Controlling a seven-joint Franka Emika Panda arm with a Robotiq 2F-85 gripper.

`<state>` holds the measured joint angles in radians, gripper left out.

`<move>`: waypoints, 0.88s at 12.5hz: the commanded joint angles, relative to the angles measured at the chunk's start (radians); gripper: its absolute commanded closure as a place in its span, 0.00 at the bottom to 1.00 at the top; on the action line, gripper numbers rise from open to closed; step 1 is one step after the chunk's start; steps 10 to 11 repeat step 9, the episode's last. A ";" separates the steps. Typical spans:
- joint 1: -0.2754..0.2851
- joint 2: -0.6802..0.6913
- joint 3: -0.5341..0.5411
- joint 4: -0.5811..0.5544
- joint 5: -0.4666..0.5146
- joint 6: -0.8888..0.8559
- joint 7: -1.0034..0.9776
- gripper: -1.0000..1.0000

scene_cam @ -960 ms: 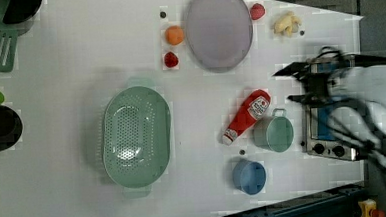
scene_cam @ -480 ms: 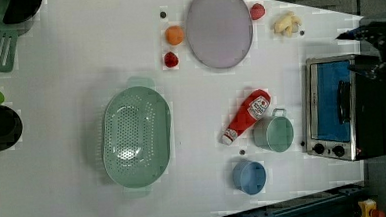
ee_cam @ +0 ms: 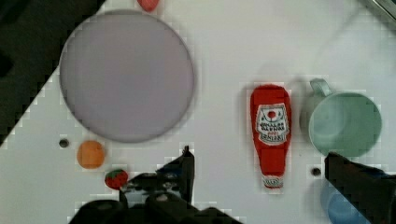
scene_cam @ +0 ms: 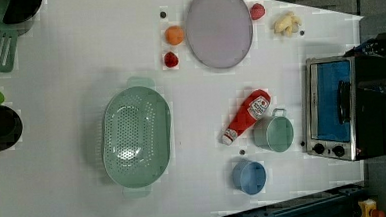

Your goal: Pick Ketchup from oven and place it on table.

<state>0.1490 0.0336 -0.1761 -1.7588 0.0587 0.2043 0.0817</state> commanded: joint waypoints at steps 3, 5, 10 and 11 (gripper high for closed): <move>-0.018 -0.011 -0.006 0.172 -0.075 -0.212 0.051 0.00; -0.018 -0.011 -0.006 0.180 -0.076 -0.230 0.051 0.00; -0.018 -0.007 -0.005 0.179 -0.076 -0.228 0.051 0.00; -0.018 -0.007 -0.005 0.179 -0.076 -0.228 0.051 0.00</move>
